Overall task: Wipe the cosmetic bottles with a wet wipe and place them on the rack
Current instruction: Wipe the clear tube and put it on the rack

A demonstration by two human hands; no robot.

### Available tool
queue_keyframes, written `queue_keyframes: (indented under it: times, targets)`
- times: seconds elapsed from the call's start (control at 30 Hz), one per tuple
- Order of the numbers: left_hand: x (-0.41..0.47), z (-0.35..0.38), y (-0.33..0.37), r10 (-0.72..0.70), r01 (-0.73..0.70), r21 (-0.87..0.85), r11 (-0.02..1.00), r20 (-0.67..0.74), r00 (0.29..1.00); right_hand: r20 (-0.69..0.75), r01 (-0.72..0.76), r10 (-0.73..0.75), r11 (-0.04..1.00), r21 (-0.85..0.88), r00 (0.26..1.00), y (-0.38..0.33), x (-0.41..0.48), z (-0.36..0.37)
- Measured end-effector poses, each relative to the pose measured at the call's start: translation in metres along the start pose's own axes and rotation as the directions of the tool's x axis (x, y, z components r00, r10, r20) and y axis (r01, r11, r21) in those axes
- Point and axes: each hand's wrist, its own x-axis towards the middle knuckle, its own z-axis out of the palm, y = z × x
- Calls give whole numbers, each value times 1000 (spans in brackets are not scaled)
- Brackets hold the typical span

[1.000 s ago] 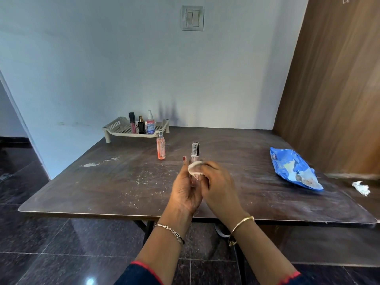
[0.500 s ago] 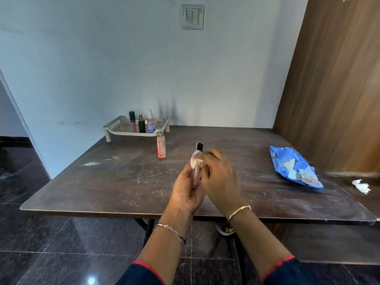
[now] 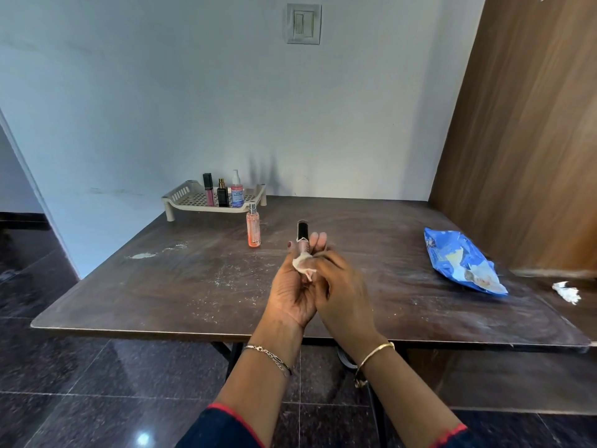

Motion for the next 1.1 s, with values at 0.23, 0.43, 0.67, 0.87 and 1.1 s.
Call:
queue_keyframes:
  times: [0.23, 0.43, 0.67, 0.87, 1.1]
  targets:
    - [6, 2, 1, 21, -20, 13, 1000, -45, 999, 20, 14, -15, 1000, 12, 1000, 3, -9, -5]
    - [9, 0, 15, 121, -102, 137, 985, -142, 982, 140, 16, -11, 999, -37, 990, 20, -4, -9]
    - [-1, -7, 37, 296, -153, 547, 823, -183, 938, 105, -531, 531, 847, -25, 841, 76, 7, -7]
    - [3, -9, 37, 344, -83, 754, 651, -196, 918, 172, -569, 598, 800, -189, 783, 102, 18, -3]
    - [4, -10, 39, 399, -76, 833, 548, -180, 899, 196, -570, 593, 805, -163, 781, 99, 38, 4]
